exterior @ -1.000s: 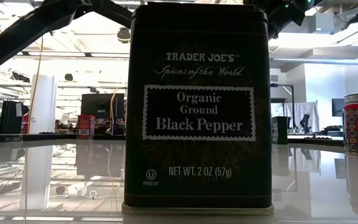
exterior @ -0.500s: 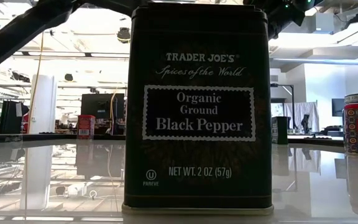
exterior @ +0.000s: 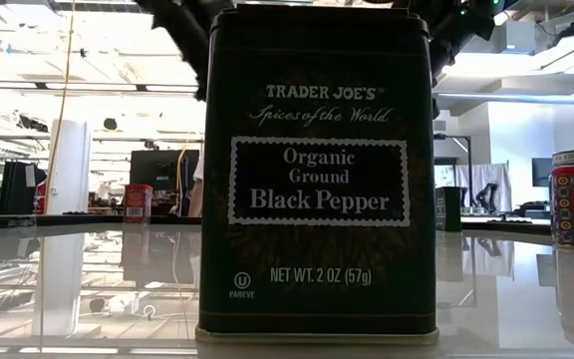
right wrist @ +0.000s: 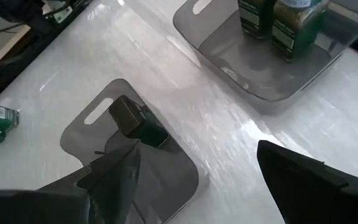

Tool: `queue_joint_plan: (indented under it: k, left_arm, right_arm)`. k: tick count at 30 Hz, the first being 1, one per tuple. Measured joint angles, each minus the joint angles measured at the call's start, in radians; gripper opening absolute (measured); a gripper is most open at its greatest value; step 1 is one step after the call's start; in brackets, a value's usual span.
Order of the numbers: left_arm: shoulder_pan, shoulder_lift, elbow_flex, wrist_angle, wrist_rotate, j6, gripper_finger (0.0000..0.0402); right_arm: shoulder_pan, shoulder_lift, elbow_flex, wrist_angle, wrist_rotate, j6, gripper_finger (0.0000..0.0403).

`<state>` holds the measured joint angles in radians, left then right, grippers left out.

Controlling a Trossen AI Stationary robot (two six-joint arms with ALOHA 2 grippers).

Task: Sort spices by type
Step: Put the black seasoning can into the middle left black bin

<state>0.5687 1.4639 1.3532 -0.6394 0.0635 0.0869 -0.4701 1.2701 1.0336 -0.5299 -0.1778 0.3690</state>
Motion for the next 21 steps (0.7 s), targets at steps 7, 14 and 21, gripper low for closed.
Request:
queue_joint_plan:
  k: [7,14,21]
  left_arm:
    - [-0.141,-0.31,-0.33,0.158,-0.155,-0.162,0.0244]
    - [-0.203,-0.506,-0.481,0.149,-0.273,-0.141,0.0244]
    - [-0.202,-0.589,-0.581,0.142,-0.247,-0.099,0.0244]
  right_arm:
    - [-0.047,0.0,0.0,0.027,0.003,-0.037,0.0336]
    - [-0.055,0.002,0.023,0.035,0.124,-0.048,0.0331]
    - [-0.036,0.06,0.201,-0.179,0.393,-0.079,0.033]
